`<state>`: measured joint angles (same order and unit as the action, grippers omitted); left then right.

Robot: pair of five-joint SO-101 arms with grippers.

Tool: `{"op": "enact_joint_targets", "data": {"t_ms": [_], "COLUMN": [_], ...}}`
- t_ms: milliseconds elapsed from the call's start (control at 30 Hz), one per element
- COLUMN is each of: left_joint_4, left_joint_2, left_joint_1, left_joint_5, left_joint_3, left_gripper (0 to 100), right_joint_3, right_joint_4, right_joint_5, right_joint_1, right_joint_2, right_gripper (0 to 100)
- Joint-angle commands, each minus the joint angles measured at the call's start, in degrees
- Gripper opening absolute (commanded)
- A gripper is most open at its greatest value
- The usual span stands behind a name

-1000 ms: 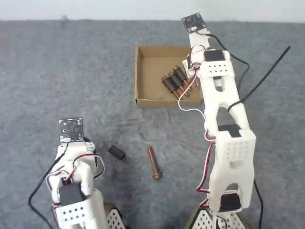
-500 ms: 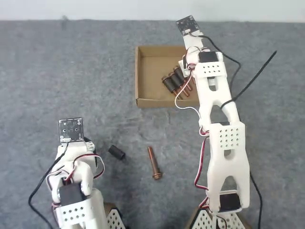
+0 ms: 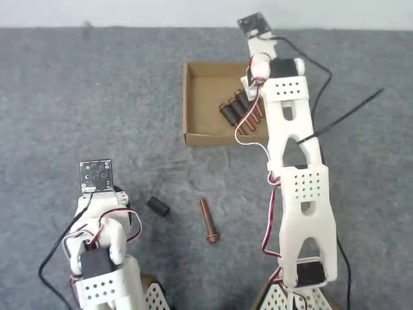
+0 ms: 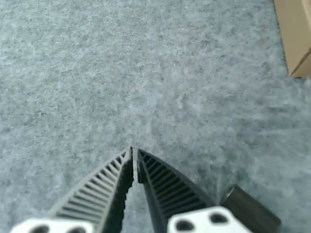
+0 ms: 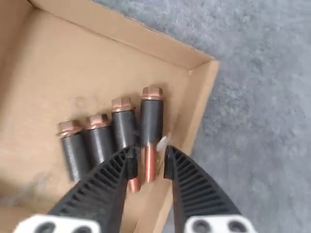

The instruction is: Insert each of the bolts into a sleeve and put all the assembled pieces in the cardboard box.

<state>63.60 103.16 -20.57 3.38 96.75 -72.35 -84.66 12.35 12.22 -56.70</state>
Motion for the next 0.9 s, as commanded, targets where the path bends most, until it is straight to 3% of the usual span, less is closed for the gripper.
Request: {"op": "enact_joint_targets", "data": {"t_ms": [0,100,400,867], "left_joint_4": [-1.4,-1.4,-1.4,-2.1], "left_joint_2": [0.9,0.9,0.9,0.8], "left_joint_1": [-0.2,-0.2,-0.2,-0.1], "left_joint_5": [0.4,0.4,0.4,0.4], "left_joint_3": [-0.2,-0.2,-0.2,-0.2], "left_gripper": [1,1,1,1], "right_joint_3": [-12.2,-17.1,-9.9,28.9], "right_joint_4": [-11.2,-18.5,-18.6,-18.1], "right_joint_5": [-4.0,-5.0,-5.0,-6.0], "right_joint_1": [-1.1,-0.4,-2.5,2.5], "right_joint_2": [1.2,1.2,2.7,30.4], "right_gripper": [7.2,3.1,0.6,0.6]}}
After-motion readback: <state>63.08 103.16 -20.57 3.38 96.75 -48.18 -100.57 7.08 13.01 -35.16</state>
